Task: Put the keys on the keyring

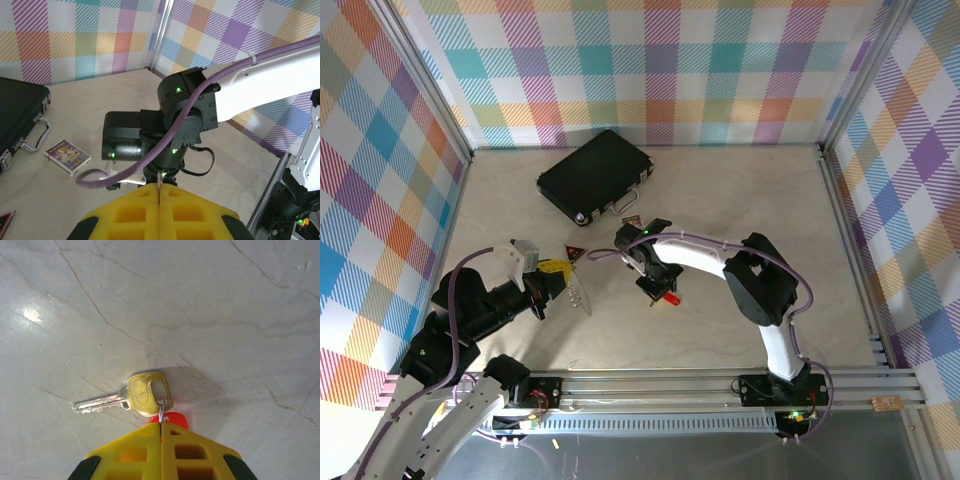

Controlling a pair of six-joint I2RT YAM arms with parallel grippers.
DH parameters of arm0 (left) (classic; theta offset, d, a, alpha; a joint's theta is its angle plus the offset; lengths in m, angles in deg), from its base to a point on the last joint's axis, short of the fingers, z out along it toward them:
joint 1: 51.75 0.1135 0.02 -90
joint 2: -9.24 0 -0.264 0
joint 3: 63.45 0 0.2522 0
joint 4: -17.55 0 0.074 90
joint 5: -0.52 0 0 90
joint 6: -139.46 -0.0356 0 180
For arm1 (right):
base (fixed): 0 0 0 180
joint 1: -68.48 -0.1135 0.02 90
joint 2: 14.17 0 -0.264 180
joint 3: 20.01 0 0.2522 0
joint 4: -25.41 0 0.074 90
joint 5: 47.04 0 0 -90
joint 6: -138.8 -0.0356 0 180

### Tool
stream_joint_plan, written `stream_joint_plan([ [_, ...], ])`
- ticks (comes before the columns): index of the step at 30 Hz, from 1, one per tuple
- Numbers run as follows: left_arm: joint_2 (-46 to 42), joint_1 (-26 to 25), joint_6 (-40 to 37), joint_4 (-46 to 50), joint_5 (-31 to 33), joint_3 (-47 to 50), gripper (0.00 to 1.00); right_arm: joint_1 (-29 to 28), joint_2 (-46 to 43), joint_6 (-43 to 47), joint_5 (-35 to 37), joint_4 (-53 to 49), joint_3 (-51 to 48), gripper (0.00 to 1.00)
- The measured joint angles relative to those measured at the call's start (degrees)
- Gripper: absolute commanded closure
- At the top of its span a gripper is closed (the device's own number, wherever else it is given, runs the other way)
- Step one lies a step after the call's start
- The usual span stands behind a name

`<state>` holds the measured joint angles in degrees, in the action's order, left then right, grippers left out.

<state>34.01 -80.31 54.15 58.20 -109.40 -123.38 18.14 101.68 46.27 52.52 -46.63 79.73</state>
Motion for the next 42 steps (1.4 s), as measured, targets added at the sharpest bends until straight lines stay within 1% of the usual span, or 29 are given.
stream_joint_plan([
  [7,0.02,0.00,0.00,0.00,-0.09,0.00,1.00,2.43,-0.52,-0.28,-3.54,1.90,-1.57,0.94],
  [14,0.07,0.00,0.00,-0.02,-0.13,0.00,1.00,3.13,-0.63,-1.36,-5.99,3.13,-2.49,0.91],
  [24,0.42,0.00,0.00,-0.11,-0.15,0.00,1.00,4.00,-1.07,-2.01,-5.84,3.45,-3.21,0.89],
  [32,0.59,0.00,0.00,-0.28,-0.55,0.00,1.00,4.96,-3.37,-2.80,-4.81,3.65,-4.76,0.87],
  [37,0.59,0.00,0.00,-0.28,-0.55,0.00,1.00,5.40,-4.17,-2.84,-5.29,3.98,-4.94,0.83],
  [40,0.59,0.00,0.00,-0.28,-0.55,0.00,1.00,5.40,-4.22,-3.19,-6.10,4.24,-4.94,0.73],
  [42,0.59,0.00,0.00,-0.28,-0.55,0.00,1.00,5.40,-4.37,-3.41,-6.71,4.33,-4.94,0.69],
])
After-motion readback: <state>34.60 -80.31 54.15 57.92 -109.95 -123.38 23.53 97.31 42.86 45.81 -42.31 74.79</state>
